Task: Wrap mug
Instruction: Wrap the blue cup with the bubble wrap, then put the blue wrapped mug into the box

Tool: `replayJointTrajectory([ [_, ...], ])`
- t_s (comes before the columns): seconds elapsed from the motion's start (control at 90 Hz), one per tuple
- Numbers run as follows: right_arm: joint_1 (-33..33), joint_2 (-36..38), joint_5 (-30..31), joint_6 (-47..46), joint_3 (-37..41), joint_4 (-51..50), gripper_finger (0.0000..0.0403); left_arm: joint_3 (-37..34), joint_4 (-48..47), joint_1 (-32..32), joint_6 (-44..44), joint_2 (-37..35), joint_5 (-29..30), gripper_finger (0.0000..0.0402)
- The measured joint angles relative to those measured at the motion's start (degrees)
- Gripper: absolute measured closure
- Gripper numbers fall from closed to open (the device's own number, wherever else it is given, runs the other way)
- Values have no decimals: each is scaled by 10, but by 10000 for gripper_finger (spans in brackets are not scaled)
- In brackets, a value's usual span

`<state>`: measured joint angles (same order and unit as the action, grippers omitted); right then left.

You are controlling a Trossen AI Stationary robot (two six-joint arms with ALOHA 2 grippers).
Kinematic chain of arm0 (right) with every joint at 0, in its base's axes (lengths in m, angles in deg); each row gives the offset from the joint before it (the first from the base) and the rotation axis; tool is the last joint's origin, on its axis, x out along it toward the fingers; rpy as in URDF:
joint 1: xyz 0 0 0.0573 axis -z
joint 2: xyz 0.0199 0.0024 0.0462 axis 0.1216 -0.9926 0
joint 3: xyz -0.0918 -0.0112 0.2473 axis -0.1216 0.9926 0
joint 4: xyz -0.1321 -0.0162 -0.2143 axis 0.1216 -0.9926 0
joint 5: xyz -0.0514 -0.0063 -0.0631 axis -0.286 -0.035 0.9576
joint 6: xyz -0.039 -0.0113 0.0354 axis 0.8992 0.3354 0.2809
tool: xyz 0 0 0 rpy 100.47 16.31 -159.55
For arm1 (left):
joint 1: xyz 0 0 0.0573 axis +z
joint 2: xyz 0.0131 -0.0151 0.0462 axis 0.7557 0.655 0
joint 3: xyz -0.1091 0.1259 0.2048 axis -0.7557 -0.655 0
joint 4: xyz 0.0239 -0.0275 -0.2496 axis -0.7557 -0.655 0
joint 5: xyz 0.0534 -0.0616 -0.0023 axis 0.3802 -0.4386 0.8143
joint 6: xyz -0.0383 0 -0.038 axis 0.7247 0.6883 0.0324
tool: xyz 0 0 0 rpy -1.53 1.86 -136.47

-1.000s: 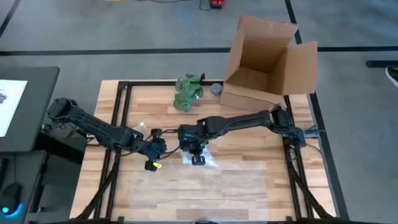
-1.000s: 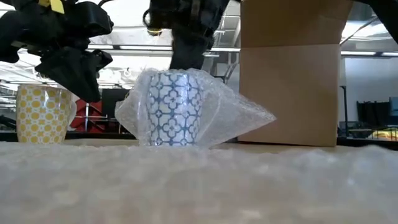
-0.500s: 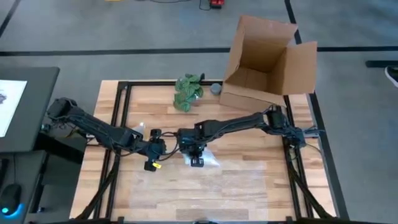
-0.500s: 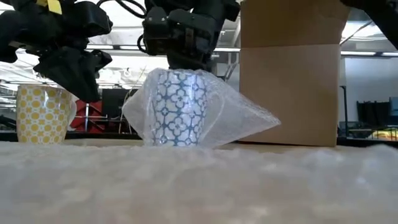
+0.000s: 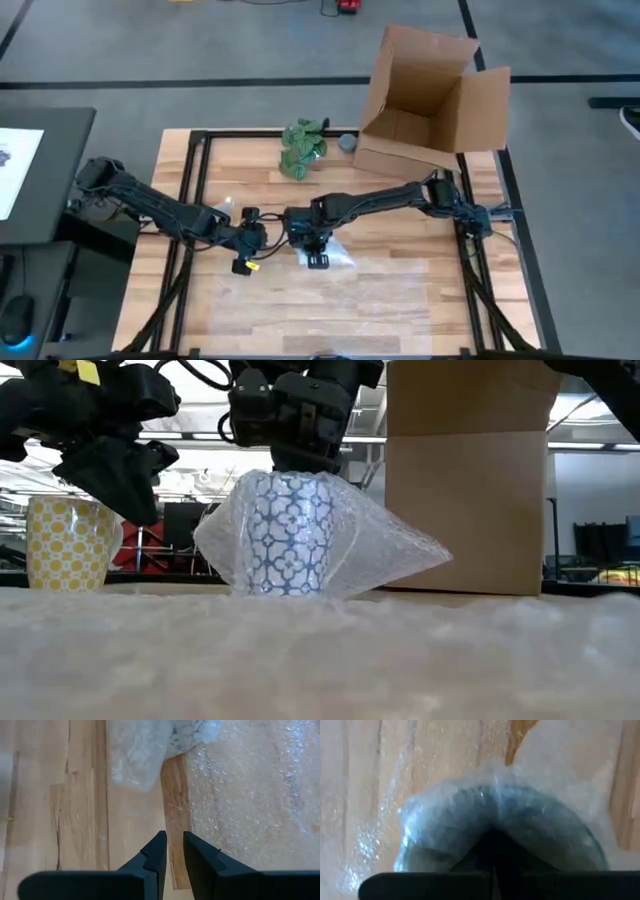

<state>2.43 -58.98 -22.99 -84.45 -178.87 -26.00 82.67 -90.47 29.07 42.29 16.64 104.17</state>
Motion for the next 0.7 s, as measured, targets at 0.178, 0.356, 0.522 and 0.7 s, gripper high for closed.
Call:
replayJointTrajectory([
  [0.178, -2, 26, 0, -4, -38, -35, 401, 0, 0, 0, 0, 0, 0, 356],
  [0.356, -2, 34, 0, -1, -63, -49, 356, 1, 1, 0, 0, 0, 0, 356],
  [0.522, 3, 37, 0, 7, -81, -59, 281, 1, 0, 0, 0, 0, 0, 356],
  [0.7, 16, 42, 0, 5, -81, -71, 208, 1, 0, 0, 0, 0, 0, 356],
])
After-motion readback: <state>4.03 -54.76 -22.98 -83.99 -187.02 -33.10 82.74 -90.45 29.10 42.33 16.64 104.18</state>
